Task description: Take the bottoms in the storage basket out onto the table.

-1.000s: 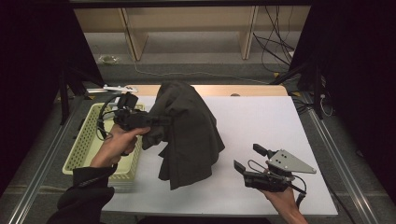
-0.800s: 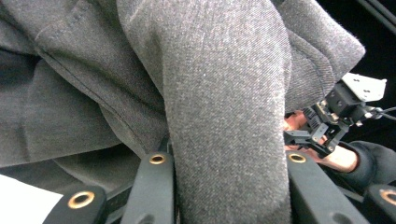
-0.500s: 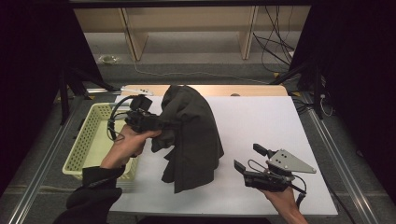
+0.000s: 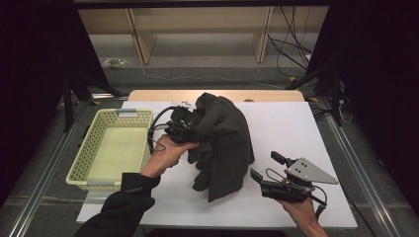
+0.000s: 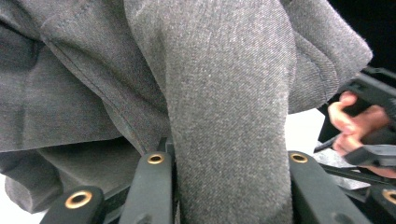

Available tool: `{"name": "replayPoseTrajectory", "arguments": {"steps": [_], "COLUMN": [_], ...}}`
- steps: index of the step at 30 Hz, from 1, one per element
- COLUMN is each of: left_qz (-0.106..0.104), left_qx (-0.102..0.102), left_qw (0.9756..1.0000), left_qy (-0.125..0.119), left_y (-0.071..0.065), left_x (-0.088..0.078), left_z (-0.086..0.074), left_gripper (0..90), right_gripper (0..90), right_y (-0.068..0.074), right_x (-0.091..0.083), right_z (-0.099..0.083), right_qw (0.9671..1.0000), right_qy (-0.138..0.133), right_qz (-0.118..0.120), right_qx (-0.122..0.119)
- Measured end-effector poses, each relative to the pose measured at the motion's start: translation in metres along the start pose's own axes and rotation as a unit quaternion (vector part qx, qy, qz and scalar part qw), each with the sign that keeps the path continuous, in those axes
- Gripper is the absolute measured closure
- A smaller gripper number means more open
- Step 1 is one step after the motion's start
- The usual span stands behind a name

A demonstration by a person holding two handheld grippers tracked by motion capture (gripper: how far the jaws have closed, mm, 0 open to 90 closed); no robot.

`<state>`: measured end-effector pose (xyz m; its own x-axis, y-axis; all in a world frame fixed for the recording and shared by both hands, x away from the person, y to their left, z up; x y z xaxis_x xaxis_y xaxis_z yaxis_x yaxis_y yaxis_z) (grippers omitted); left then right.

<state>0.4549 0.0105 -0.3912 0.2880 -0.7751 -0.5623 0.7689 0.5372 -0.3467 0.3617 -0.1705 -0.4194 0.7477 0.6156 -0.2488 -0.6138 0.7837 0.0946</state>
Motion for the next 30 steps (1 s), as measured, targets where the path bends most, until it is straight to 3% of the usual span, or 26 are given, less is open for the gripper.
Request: {"name": "replayPoseTrajectory", "arguments": {"steps": [8,15,30], "left_qz": [0.009,0.015,0.025], "left_qx": [0.002,-0.004,0.014], "left_qw": [0.9998,0.9989,0.9974], "left_qy": [0.015,0.043,0.066], "left_y": [0.009,0.018,0.011], "left_x": [0.028,0.059,0.086], "left_z": [-0.012,-0.029,-0.042], "left_gripper": [66.3,66.0,60.0], "right_gripper": [15.9,16.0,16.0], "right_y": [-0.001,-0.002,-0.001], "right_x": [0.002,0.000,0.002], "right_z": [0.000,0.000,0.000], "right_qw": [1.0000,1.0000,1.0000], "right_qy": [0.003,0.003,0.001], "right_qz": [-0.002,-0.002,0.001], "right_qx": [-0.002,0.001,0.000]}}
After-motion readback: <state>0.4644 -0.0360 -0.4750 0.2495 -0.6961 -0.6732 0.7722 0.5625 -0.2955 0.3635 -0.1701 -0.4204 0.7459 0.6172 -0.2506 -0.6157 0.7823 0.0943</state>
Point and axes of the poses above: each handheld gripper's, and its own axes: x roughly forward along the jaws, z roughly out of its top, y roughly to its left, the point moved 9 cm from there along x, roughly forward along the jaws, and after that the axes turned 3 degrees about x, right-handed, at the moved point
